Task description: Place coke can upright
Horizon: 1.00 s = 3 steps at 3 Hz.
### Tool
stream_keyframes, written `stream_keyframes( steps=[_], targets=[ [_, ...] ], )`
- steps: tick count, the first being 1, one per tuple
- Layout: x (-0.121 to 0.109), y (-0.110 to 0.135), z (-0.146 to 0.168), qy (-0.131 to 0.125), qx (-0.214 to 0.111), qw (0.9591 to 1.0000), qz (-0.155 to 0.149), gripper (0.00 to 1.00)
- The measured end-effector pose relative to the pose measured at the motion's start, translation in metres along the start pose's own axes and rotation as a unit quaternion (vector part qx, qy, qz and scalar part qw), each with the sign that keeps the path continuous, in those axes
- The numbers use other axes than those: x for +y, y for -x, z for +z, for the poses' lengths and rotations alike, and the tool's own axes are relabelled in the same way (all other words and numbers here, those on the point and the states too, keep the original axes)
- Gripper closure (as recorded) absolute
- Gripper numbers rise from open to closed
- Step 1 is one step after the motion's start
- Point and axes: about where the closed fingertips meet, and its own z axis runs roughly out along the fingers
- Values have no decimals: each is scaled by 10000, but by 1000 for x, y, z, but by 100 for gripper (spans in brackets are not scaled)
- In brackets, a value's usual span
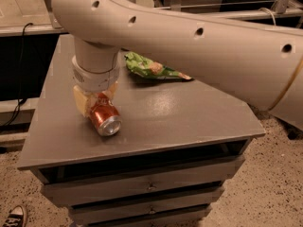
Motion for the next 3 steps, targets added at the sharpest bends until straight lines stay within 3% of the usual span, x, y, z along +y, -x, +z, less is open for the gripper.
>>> stream_keyframes(
  steps=[1, 2, 3],
  targets=[
    [5, 20, -20, 239, -463, 9985, -180, 87],
    [10, 52, -55, 865, -1446, 9841, -559, 100],
    [14, 73, -92, 1563, -2371, 9555, -799, 100]
  ],
)
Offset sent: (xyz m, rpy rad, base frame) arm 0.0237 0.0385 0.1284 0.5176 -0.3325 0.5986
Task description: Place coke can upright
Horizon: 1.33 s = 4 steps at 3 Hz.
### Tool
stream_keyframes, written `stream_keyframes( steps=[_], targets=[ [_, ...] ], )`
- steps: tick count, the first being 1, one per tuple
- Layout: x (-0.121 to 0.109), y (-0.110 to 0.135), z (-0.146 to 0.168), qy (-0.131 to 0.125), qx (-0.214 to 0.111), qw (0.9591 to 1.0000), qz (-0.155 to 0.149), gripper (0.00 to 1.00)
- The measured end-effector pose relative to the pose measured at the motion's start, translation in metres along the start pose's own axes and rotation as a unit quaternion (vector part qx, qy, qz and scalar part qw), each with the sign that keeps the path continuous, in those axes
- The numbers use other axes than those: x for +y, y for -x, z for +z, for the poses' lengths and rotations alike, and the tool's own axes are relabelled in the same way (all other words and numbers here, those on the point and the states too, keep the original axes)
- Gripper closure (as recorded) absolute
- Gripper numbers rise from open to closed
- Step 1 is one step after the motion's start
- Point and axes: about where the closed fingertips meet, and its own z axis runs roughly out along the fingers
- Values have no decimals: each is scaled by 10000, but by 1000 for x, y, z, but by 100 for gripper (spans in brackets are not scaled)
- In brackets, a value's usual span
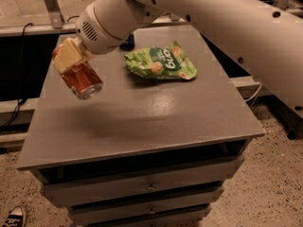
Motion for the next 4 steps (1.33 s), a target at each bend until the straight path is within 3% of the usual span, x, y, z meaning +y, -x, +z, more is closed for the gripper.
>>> stream_keyframes(
  steps=[1, 2, 3, 4],
  targets=[
    [6, 12, -21, 512, -759, 9952, -343, 100],
    [12, 9, -29, 515, -850, 9922, -751, 100],
    [12, 9, -28, 507, -836, 9923, -763, 100],
    [14, 6, -25, 431, -1111, 9890, -872, 100]
  ],
)
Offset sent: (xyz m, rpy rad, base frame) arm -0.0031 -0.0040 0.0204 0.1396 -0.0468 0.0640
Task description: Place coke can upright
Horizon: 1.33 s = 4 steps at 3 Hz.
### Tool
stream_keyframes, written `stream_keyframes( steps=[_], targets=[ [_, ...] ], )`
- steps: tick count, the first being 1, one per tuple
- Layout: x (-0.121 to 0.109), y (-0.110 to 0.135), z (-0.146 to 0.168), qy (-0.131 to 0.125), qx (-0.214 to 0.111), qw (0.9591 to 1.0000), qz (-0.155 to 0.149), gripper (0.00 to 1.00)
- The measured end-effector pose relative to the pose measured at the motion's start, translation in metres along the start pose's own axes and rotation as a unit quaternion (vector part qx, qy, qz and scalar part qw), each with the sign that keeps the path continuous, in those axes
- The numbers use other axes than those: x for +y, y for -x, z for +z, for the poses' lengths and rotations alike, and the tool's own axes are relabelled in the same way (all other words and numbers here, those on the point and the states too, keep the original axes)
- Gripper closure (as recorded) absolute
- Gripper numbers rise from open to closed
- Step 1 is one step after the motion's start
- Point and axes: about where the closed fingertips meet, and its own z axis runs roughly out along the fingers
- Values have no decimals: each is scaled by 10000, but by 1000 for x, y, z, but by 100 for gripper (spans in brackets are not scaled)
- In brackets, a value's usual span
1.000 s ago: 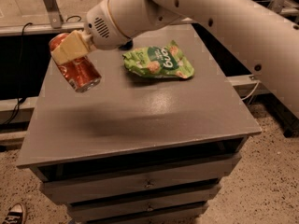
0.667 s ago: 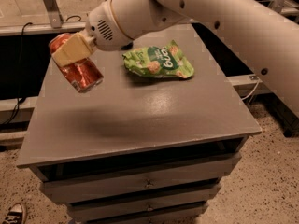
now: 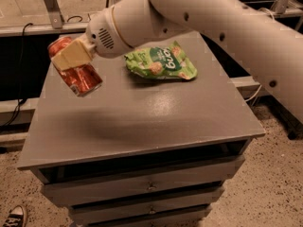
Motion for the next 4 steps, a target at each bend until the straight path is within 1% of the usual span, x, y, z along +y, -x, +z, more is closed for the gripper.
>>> stream_keyframes(
  steps=[1, 2, 3, 4],
  targets=[
    [-1, -16, 6, -87, -599, 9977, -300, 100],
    [-8, -36, 8, -82, -978, 9928, -692, 100],
    [-18, -55, 9, -74, -1282, 9861, -1053, 100],
    [-24, -72, 12, -80, -1751, 9779, -1139, 100]
  ],
)
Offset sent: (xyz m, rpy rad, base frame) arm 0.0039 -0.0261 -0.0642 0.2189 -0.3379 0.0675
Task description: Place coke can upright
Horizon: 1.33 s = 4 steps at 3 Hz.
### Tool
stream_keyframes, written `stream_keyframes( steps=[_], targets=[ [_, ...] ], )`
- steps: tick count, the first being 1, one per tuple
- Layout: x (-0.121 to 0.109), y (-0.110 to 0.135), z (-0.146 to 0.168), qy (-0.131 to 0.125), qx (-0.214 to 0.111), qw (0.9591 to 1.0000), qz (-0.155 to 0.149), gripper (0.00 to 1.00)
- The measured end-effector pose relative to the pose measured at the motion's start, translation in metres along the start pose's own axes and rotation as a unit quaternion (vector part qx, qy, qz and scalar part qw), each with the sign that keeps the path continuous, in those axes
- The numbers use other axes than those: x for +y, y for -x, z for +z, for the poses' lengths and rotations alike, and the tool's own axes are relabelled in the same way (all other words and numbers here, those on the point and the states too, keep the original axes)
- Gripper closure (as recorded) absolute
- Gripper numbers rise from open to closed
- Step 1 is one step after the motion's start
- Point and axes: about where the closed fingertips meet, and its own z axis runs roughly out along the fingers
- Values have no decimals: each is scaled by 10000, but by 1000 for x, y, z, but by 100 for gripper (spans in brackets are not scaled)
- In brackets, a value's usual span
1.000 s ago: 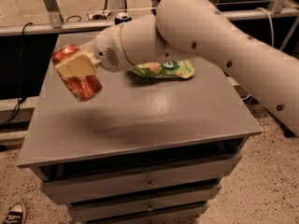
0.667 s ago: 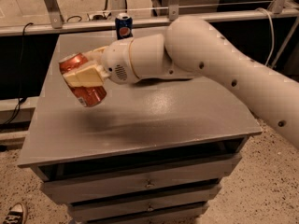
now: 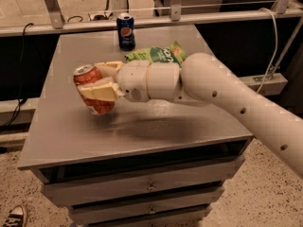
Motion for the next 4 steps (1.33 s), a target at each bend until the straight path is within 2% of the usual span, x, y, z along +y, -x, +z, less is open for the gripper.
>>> stream_keyframes(
  steps=[1, 2, 3, 4],
  targets=[
    [0, -10, 0, -82, -471, 9989, -24, 100],
    [1, -16, -6, -151, -669, 9976, -63, 100],
    [5, -24, -11, -123, -754, 9971, -27, 84],
    [11, -31, -18, -117, -794, 9968, 10, 61]
  ],
)
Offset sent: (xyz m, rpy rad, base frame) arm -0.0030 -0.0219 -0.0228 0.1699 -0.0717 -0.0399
